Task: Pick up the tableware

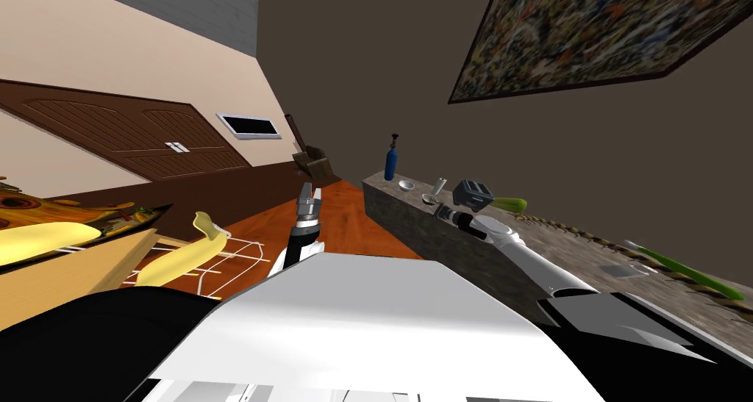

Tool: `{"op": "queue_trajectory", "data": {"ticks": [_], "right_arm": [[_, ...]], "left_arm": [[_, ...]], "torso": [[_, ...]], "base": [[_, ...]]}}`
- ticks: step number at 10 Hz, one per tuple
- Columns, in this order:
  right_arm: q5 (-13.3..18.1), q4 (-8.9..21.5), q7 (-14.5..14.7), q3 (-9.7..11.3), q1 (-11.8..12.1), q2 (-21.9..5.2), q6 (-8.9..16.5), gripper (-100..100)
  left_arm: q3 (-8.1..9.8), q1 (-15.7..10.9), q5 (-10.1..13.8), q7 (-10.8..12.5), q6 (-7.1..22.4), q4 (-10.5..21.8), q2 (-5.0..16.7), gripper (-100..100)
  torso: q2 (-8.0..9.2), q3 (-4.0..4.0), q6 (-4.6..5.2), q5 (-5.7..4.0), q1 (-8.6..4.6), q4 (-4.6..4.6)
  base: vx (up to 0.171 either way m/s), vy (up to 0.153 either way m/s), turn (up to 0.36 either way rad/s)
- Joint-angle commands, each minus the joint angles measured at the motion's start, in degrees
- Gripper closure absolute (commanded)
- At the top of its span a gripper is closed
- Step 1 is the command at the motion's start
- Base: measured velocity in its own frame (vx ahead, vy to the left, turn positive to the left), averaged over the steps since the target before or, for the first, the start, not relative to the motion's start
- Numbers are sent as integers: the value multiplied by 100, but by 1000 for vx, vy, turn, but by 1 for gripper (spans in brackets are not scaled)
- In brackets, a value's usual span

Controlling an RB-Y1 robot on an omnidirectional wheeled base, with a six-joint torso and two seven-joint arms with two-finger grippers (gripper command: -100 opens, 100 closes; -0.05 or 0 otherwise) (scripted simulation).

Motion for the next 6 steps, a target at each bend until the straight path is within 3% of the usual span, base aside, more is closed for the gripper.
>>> {"op": "queue_trajectory", "data": {"ticks": [1,2,3,6], "right_arm": [[95,197,16,-5,27,-117,-26,-100],[319,523,59,63,-66,-254,-71,-100],[319,547,59,63,-66,-254,-71,-100],[738,1070,134,193,-233,-501,-156,-100]], "left_arm": [[0,0,0,0,0,0,0,0],[0,0,0,0,0,0,0,0],[0,0,0,0,0,0,0,0],[1,0,0,0,0,0,0,0]], "torso": [[0,0,0,0,0,0],[5,2,4,0,-9,1],[7,4,2,0,-9,2],[10,5,4,-1,-12,2]], "base": [[64,92,57],[65,88,137],[51,66,60],[72,90,92]]}}
